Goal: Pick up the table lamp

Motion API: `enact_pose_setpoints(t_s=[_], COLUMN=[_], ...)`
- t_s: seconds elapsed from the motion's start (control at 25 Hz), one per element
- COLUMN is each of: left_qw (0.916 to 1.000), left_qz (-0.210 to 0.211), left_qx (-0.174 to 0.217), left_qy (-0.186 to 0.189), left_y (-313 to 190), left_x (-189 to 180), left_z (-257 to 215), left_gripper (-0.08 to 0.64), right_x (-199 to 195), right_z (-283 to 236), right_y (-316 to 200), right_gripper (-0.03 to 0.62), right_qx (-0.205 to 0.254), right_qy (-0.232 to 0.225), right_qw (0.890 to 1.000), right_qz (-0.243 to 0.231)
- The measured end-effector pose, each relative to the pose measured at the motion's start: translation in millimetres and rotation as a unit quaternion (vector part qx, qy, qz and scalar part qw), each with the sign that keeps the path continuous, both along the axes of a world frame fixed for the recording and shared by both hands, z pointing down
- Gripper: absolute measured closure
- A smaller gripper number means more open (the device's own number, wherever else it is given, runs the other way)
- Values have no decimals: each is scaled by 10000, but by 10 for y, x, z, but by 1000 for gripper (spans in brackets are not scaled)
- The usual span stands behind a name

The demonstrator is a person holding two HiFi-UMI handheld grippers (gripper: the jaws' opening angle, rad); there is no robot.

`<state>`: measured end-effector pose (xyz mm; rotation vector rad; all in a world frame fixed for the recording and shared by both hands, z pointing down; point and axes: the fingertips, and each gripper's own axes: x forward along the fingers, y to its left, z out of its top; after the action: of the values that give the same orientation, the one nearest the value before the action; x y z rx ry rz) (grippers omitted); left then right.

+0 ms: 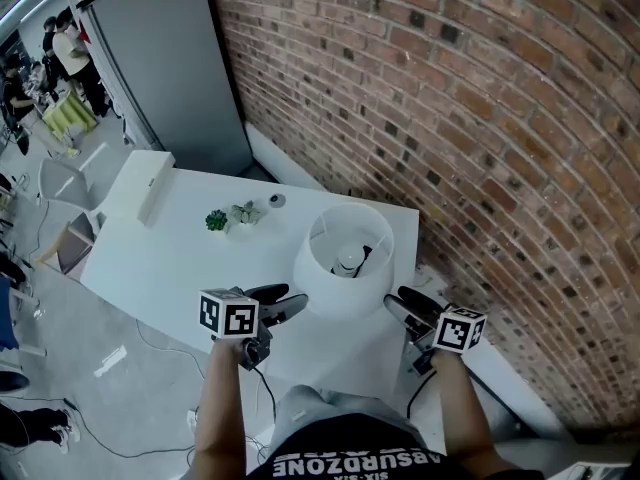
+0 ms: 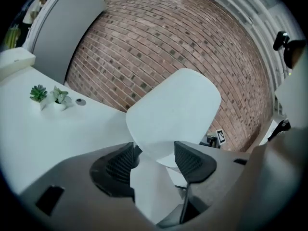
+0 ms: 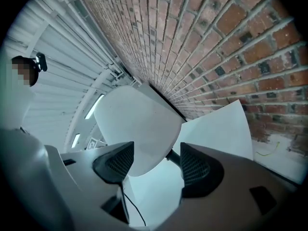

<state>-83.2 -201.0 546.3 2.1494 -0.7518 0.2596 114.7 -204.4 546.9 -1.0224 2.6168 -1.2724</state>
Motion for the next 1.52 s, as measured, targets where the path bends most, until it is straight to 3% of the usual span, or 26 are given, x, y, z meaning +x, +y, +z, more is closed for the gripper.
enact_pose_setpoints(t_s=[0.28,0.48,0.72,0.84,0.96,1.12,1.52], left_qw=[9941,9878,9660,9517,9394,9314,9306], left_qz=[285,329,271,297,234,146,-87], left_qx=[-433,-628,-1295,-1429,-1478,-1392,-1135], left_qy=[948,1386,2222,2701,3085,3361,3478], left_y=[-39,-106,-92,-130,-174,-229,-287], left_x=[8,12,67,126,175,182,88], left_z=[-13,-13,34,-26,-81,-116,-93], left_gripper=[310,310,310,310,321,335,353], right_x=[-41,-49,-161,-156,-140,-128,-160], right_z=[51,96,26,1,-62,-57,-18], right_y=[-53,-64,-84,-122,-179,-216,-186], right_gripper=[314,313,313,316,367,371,425], right_qx=[-259,-482,-691,-678,-623,-695,-462], right_qy=[-418,-846,-1650,-1887,-2140,-2195,-1943], right_qw=[9983,9938,9807,9769,9728,9716,9784], right_qz=[-324,-536,-783,-744,-630,-537,-527])
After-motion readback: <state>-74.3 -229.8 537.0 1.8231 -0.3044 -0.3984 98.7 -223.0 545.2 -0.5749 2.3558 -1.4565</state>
